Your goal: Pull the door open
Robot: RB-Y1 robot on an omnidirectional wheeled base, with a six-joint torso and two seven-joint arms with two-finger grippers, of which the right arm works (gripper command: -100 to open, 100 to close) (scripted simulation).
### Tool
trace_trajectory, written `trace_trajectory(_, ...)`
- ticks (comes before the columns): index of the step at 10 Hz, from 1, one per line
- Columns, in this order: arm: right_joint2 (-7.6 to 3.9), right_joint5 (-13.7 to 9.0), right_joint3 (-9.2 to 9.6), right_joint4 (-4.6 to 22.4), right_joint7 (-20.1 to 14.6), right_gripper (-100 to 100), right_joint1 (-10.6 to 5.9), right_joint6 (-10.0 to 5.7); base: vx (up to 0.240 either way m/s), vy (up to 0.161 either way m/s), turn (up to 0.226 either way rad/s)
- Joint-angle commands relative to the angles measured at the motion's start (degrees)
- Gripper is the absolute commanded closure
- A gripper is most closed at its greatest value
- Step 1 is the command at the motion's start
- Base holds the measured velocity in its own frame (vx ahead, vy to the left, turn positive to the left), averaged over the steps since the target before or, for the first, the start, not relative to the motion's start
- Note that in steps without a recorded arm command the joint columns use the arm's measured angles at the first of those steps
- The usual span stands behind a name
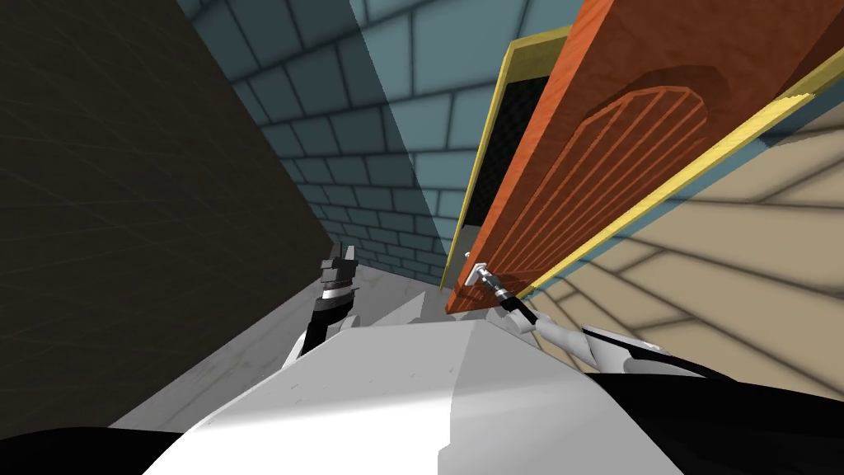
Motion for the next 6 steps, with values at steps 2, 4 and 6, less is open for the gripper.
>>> trace_trajectory(2,-0.68,0.08,0.64,2.22,-2.44,100,0.65,-2.02,-0.181,-0.027,0.158)
trace_trajectory(4,-0.78,0.18,0.94,1.71,-2.12,100,0.87,-2.15,-0.104,-0.031,0.089)
trace_trajectory(6,-1.06,0.41,1.42,1.87,-2.61,100,1.06,-2.95,-0.201,-0.093,0.167)
